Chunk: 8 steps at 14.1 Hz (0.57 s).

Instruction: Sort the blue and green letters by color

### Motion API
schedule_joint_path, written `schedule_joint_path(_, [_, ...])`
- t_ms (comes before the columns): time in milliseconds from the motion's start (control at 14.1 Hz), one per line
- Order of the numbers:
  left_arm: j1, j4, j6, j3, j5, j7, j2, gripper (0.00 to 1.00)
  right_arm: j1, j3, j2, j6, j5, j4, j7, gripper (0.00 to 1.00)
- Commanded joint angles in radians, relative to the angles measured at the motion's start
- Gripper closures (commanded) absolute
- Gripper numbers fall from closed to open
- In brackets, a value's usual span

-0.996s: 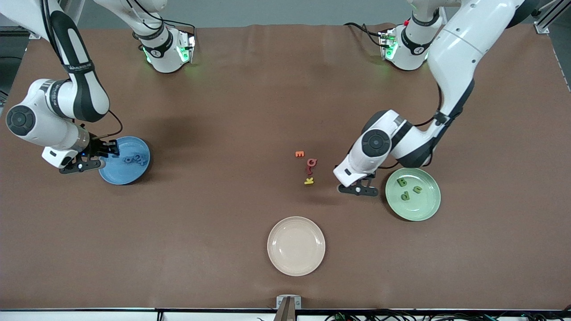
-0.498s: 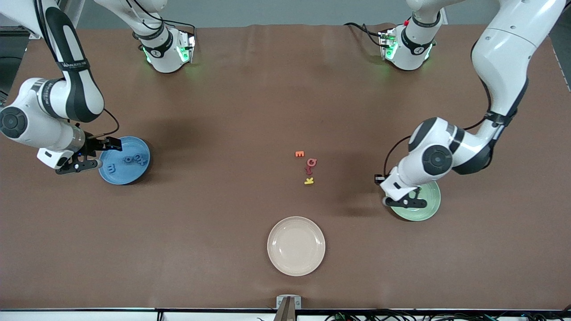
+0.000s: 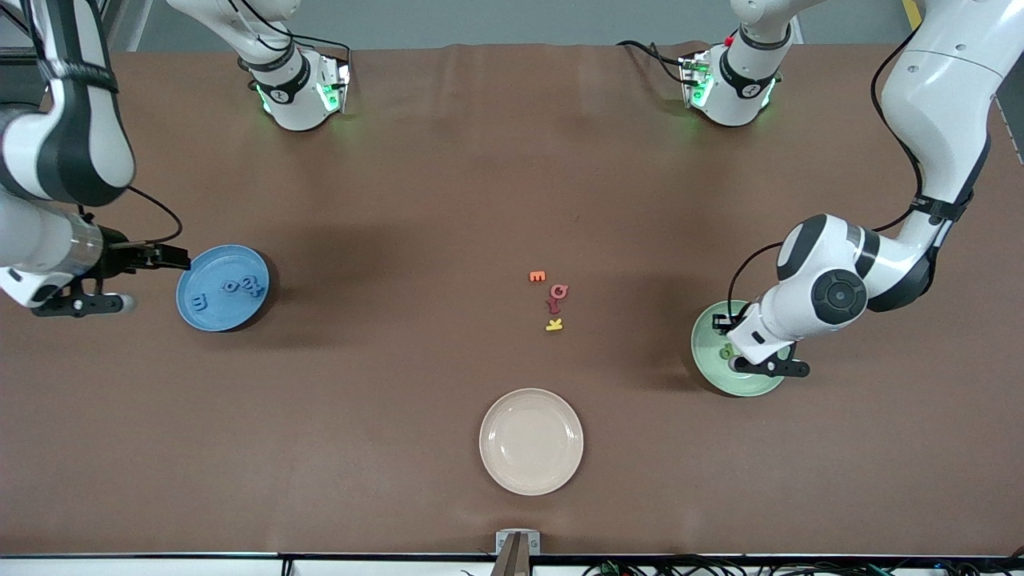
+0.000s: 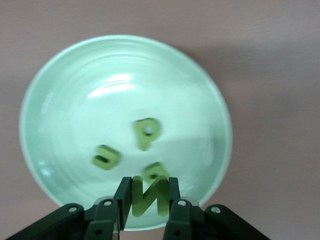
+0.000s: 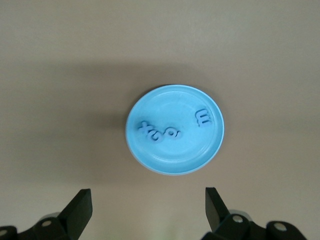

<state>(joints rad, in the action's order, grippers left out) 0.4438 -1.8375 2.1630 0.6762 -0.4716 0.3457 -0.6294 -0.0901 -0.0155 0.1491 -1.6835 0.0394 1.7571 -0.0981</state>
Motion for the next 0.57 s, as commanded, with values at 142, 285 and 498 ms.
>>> schedule_joint_path(142, [0.053,-0.054,0.02,0.013,-0.061,-0.014,0.017,0.84,0.038,0.005,0.046,0.197,0.008,-0.277,0.038,0.0])
schedule_joint_path(285, [0.053,-0.065,0.044,0.013,-0.061,-0.013,0.011,0.83,0.03,0.006,0.044,0.212,0.008,-0.312,0.035,0.0])
schedule_joint_path(498, [0.053,-0.075,0.066,0.011,-0.061,-0.01,-0.003,0.82,0.024,0.011,0.044,0.257,0.022,-0.363,0.034,0.0])
